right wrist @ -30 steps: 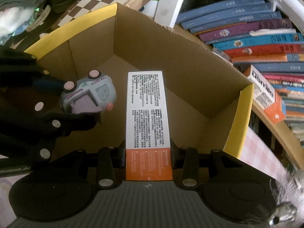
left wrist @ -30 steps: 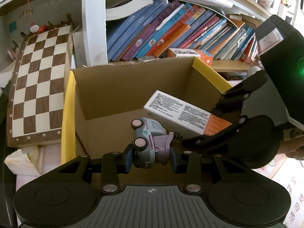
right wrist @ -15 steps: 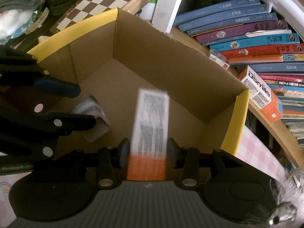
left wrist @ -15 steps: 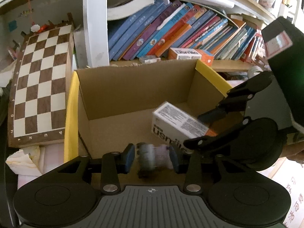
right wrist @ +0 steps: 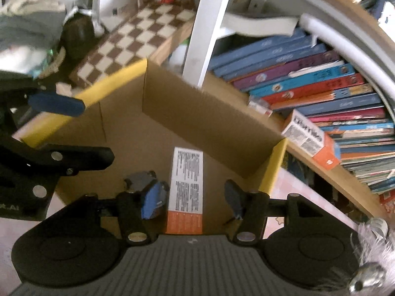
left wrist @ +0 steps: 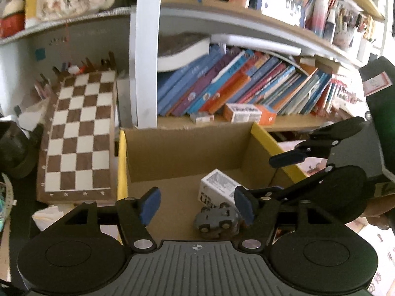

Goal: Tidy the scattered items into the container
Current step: 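Open both tools to release the items and lift away from the box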

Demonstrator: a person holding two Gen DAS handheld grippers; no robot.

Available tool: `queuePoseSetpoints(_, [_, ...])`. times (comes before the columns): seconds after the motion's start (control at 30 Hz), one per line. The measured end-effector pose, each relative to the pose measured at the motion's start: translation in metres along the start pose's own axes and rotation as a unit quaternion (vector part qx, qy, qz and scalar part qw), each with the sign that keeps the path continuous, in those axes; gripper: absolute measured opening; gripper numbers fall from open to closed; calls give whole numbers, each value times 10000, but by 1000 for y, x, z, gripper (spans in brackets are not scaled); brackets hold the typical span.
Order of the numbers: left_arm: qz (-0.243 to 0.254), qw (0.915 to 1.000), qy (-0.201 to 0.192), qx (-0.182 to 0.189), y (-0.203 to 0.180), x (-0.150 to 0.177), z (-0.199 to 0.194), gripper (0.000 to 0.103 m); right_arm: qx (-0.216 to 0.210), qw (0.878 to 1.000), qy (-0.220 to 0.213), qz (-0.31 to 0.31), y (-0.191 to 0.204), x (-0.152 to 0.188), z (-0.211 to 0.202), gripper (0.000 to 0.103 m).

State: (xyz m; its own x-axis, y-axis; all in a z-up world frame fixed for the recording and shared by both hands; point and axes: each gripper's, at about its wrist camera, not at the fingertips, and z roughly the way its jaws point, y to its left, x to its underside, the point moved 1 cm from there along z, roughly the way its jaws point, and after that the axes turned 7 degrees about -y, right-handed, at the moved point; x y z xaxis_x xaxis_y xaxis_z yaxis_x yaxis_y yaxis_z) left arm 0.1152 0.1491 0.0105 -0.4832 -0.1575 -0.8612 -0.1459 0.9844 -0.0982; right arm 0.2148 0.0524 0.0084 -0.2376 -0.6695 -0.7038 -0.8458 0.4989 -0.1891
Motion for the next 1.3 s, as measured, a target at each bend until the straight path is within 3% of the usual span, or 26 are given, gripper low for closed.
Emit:
queuePoseSetpoints(0.2, [-24, 9997, -218, -67, -5, 1, -29, 74, 140, 9988, -373, 293, 0, 3, -41, 58])
queuePoseSetpoints(0.47, [-121, 9996, -218, -140, -10, 15, -52, 76, 239, 9964, -548, 596, 6, 21, -76, 59])
queuePoseSetpoints(0.7, [-207, 9995, -146, -163, -19, 34, -68, 82, 476, 9900, -690, 1134, 9, 50, -101, 66])
queuePoseSetpoints(1.3, [-120, 9997, 137, -185, -46, 79, -84, 83, 833, 9830, -262, 1615, 39, 131, -127, 80])
